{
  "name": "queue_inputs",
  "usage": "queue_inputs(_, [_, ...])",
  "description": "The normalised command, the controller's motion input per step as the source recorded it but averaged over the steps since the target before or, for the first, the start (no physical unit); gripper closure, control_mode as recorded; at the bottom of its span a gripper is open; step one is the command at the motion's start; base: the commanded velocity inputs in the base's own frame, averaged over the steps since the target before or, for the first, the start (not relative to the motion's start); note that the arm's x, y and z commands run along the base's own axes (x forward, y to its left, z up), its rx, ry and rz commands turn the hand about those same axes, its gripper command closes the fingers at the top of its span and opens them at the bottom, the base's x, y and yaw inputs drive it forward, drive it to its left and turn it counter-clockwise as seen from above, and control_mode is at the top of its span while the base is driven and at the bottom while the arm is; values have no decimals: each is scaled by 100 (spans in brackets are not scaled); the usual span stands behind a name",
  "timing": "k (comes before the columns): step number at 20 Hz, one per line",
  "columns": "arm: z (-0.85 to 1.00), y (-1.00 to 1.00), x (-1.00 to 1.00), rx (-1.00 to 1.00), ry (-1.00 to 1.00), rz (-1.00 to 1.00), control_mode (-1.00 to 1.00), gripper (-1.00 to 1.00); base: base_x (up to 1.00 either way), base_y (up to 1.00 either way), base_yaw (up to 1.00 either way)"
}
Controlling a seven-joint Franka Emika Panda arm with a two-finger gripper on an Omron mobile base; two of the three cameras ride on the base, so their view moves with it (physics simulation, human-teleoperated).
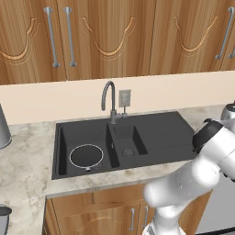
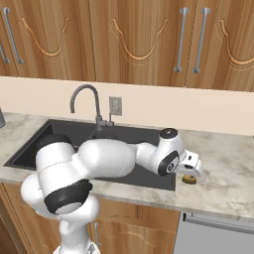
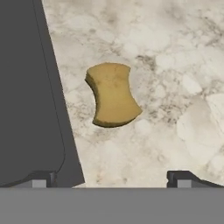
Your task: Pick the pan and sponge and place them into the sink. Then turn on the water.
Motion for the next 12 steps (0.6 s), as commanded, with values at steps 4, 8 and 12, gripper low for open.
queue_inputs(4, [-23,-37,37,1,5,0,-100,-100,0,0,0])
queue_inputs(8, [-22,-33,37,1,5,0,-100,-100,0,0,0])
queue_inputs(12, [-20,-41,21,7,2,0,-100,-100,0,0,0])
